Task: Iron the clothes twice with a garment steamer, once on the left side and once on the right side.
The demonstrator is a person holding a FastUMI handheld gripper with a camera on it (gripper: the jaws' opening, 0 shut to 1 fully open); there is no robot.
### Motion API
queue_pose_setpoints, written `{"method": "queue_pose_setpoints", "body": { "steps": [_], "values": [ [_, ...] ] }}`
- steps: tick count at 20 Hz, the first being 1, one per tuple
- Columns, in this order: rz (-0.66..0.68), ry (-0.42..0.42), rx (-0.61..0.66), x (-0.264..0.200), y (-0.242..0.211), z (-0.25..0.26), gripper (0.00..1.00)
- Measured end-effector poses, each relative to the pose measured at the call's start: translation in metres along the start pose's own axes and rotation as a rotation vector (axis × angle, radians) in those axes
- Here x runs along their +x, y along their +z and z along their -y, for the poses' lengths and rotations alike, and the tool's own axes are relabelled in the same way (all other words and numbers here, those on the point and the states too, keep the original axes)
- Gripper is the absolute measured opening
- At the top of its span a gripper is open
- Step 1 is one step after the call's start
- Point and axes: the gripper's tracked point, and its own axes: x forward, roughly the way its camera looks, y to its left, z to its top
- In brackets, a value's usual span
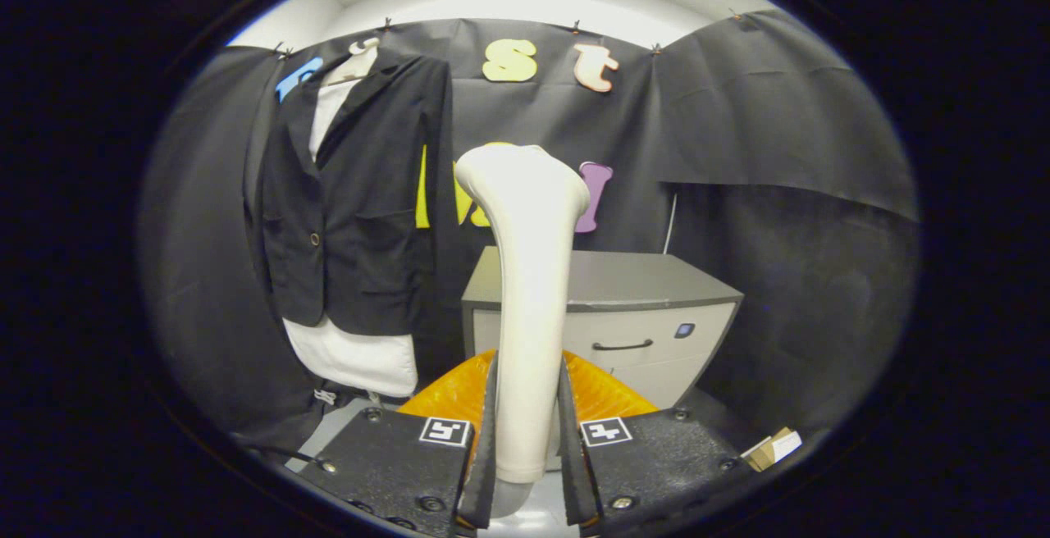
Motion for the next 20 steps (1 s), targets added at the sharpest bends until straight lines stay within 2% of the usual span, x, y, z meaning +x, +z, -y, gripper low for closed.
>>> {"method": "queue_pose_setpoints", "body": {
  "steps": [6, 12, 16, 20],
  "values": [
    [0.018, -0.019, 0.014, -0.038, -0.002, 0.075, 0.36],
    [0.003, -0.034, 0.004, -0.061, -0.022, 0.145, 0.36],
    [-0.047, 0.005, 0.002, -0.066, -0.046, 0.164, 0.36],
    [-0.047, 0.037, 0.0, -0.07, -0.051, 0.177, 0.36]
  ]
}}
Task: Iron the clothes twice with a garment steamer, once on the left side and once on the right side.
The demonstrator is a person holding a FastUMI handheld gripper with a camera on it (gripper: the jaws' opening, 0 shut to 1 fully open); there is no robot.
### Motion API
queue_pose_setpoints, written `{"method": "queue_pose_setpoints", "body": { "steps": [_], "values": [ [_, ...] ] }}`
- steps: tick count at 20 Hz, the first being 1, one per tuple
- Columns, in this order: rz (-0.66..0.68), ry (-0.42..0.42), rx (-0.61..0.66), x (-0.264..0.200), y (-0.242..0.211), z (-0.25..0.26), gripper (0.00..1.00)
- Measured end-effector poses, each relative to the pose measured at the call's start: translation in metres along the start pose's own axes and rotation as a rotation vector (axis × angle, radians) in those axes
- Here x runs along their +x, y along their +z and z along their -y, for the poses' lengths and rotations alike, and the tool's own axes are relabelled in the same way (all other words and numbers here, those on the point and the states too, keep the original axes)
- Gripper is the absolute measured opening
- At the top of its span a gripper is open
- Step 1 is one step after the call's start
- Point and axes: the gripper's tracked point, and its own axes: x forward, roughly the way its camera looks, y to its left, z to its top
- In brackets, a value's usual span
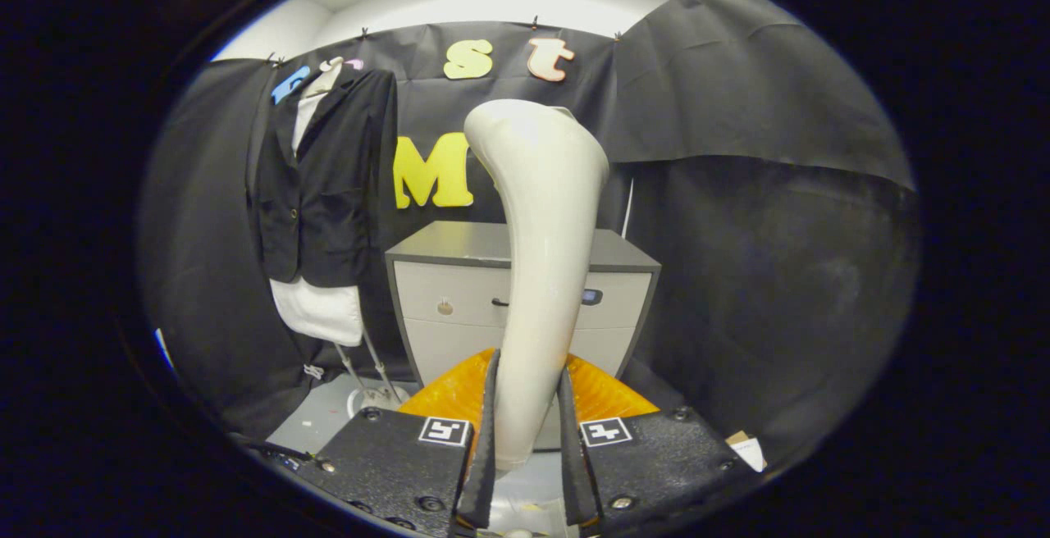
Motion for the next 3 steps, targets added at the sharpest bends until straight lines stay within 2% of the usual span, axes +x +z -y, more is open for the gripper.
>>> {"method": "queue_pose_setpoints", "body": {
  "steps": [3],
  "values": [
    [0.009, 0.02, 0.0, -0.0029, -0.0001, 0.0039, 0.36]
  ]
}}
